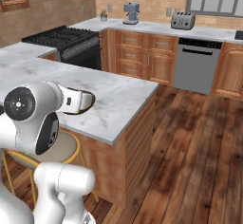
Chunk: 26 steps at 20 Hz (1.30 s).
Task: There is a bowl on the dining counter. Grab a lemon wedge from the fridge and place it in the bowl. Then get the liquor bottle and glass cup from the cabinet and place them next to the bowl.
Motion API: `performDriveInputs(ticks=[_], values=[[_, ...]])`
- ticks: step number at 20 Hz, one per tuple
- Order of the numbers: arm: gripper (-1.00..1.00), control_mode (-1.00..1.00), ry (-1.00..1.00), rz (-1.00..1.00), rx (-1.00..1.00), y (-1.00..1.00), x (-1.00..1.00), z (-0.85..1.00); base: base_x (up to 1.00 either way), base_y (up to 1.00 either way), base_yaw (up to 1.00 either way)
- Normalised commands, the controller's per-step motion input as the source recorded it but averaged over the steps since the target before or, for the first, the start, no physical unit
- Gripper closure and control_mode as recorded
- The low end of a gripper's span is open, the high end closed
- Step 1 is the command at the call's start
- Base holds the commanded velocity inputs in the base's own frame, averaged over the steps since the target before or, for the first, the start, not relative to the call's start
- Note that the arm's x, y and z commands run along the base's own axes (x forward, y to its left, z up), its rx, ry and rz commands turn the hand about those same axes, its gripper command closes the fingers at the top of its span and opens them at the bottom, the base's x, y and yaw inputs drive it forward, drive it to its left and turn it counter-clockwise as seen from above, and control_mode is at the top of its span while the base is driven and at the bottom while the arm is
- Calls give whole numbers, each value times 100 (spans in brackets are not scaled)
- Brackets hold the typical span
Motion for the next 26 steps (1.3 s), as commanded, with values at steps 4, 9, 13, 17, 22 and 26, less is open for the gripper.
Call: performDriveInputs(ticks=[4,9,13,17,22,26], values=[[-100,-100,1,0,0,0,-46,0,0,0,0],[-100,-100,5,0,-1,1,1,0,0,0,0],[-100,-100,-2,0,0,-1,-17,-2,0,0,0],[-100,100,-2,0,0,-14,-28,0,-33,-32,3],[-100,100,0,0,0,0,0,0,-35,-95,8],[-100,100,0,0,0,0,0,0,3,-100,15]])
